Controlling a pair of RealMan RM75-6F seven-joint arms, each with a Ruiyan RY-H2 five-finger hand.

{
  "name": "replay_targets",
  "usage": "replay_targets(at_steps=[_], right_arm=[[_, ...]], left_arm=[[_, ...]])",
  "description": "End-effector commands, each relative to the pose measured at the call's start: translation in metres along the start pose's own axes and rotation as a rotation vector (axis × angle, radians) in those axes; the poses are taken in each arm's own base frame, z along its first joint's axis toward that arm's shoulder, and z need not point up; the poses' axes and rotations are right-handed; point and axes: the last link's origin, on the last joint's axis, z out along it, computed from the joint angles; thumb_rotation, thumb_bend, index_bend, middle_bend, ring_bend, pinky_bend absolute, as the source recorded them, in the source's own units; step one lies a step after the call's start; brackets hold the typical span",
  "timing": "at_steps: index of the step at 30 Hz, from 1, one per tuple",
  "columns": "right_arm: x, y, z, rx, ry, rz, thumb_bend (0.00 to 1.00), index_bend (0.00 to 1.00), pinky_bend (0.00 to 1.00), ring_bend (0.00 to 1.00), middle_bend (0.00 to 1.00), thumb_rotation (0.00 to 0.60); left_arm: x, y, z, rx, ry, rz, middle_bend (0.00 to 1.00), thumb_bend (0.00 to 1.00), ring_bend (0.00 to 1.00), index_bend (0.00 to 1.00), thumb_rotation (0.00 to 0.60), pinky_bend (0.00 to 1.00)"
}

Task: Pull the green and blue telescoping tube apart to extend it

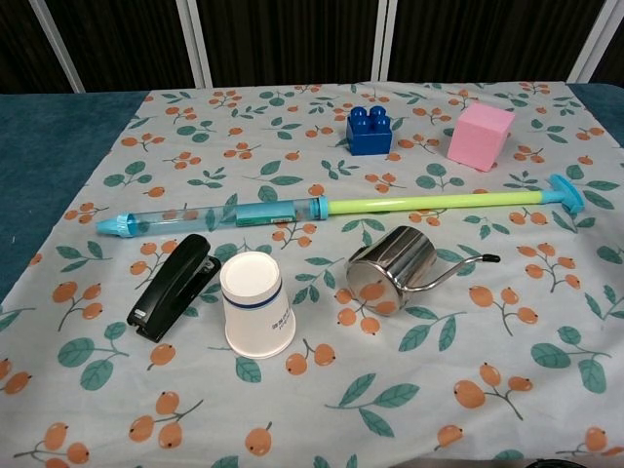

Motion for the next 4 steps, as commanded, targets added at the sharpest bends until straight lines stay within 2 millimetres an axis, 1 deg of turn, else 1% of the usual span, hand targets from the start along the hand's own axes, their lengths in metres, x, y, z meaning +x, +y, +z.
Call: replay_targets(at_steps=[1, 4], right_arm=[[-0.0009, 0.0152, -0.0269, 0.025, 0.025, -0.037, 0.03, 0.00, 0.14, 0.00, 0.00, 0.600], [-0.0046, 0.0162, -0.0267, 0.017, 0.025, -0.006, 0.03, 0.00, 0.14, 0.00, 0.00, 0.600]], left_arm=[[-0.0011, -0.0178, -0.0170, -0.002, 0.045, 0.036, 0.00, 0.07, 0.01, 0.00, 0.600, 0.07], [-0.0036, -0.0186, -0.0147, -0.001, 0.053, 0.016, 0.00, 0.07, 0.01, 0.00, 0.600, 0.07]])
